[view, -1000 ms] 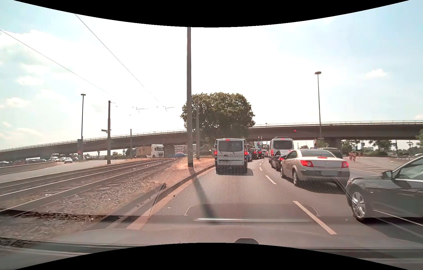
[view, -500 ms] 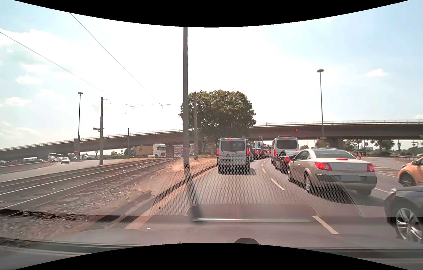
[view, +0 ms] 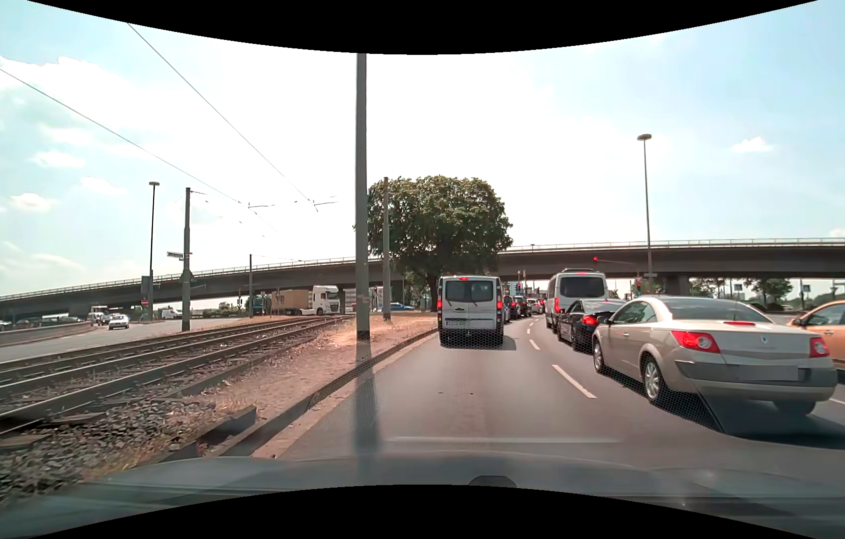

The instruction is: Follow the waypoints while adhering to traffic rules and regulations

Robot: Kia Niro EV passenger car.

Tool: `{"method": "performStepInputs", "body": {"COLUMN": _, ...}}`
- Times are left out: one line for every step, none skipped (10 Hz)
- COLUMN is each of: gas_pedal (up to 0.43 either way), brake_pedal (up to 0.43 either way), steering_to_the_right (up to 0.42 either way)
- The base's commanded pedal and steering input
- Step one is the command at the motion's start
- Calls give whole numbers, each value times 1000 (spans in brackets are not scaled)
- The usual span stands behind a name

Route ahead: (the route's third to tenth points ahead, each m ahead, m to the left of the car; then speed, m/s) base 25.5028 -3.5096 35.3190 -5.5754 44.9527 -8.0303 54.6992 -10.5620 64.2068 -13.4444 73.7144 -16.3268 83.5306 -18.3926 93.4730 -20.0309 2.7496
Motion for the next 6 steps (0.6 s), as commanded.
{"method": "performStepInputs", "body": {"gas_pedal": 20, "brake_pedal": 0, "steering_to_the_right": 0}}
{"method": "performStepInputs", "body": {"gas_pedal": 20, "brake_pedal": 0, "steering_to_the_right": 1}}
{"method": "performStepInputs", "body": {"gas_pedal": 20, "brake_pedal": 0, "steering_to_the_right": 3}}
{"method": "performStepInputs", "body": {"gas_pedal": 20, "brake_pedal": 0, "steering_to_the_right": 4}}
{"method": "performStepInputs", "body": {"gas_pedal": 20, "brake_pedal": 0, "steering_to_the_right": 6}}
{"method": "performStepInputs", "body": {"gas_pedal": 20, "brake_pedal": 0, "steering_to_the_right": 8}}
